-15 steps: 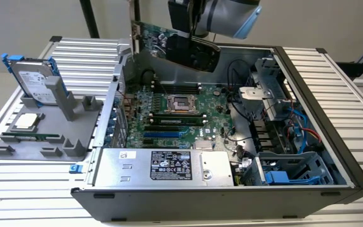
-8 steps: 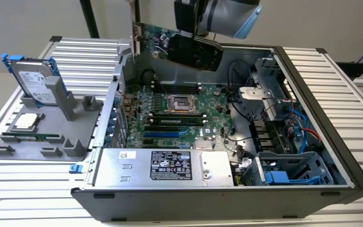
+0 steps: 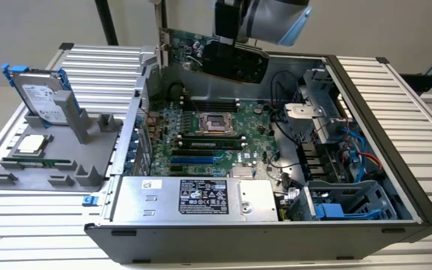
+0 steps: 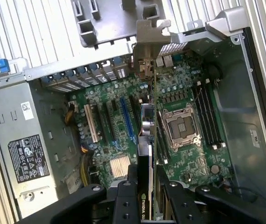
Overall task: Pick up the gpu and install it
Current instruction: 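Insert the gpu into the slot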
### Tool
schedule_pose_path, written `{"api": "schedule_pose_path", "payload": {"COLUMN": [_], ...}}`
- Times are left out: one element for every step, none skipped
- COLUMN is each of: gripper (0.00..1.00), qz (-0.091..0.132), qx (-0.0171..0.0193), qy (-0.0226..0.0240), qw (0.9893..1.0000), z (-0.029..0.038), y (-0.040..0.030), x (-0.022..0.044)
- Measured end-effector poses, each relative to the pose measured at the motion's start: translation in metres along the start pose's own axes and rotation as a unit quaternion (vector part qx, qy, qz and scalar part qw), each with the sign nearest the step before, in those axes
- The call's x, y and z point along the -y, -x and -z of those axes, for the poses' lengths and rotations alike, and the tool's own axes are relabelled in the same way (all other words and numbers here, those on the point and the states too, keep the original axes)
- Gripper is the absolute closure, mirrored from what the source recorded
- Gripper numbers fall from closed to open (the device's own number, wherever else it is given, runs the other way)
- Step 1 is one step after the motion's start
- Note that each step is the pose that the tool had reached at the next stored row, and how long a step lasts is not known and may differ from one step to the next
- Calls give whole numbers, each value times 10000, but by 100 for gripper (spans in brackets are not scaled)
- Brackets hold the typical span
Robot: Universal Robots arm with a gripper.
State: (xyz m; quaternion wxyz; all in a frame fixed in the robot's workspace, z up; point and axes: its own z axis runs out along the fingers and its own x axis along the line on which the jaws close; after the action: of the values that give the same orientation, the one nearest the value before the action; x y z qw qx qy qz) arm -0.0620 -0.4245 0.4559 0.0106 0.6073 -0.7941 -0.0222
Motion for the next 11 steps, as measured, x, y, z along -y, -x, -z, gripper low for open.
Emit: {"api": "schedule_pose_path", "payload": {"gripper": [100, 100, 100, 100, 100, 100, 100, 100, 100, 100, 100], "qz": [37, 77, 118, 157, 195, 233, 272, 310, 348, 382, 419], "qx": [-2, -4, -6, -8, -10, -11, -13, -15, -17, -18, -20], "qy": [1, 1, 1, 2, 2, 3, 3, 3, 4, 4, 5], "qw": [10000, 10000, 9999, 9999, 9998, 9997, 9996, 9995, 9994, 9993, 9991], "z": [1, 2, 3, 4, 4, 5, 5, 6, 6, 7, 7], "y": [1, 3, 4, 5, 6, 7, 8, 9, 10, 10, 11], "x": [5, 9, 14, 19, 23, 27, 29, 32, 35, 37, 38]}}
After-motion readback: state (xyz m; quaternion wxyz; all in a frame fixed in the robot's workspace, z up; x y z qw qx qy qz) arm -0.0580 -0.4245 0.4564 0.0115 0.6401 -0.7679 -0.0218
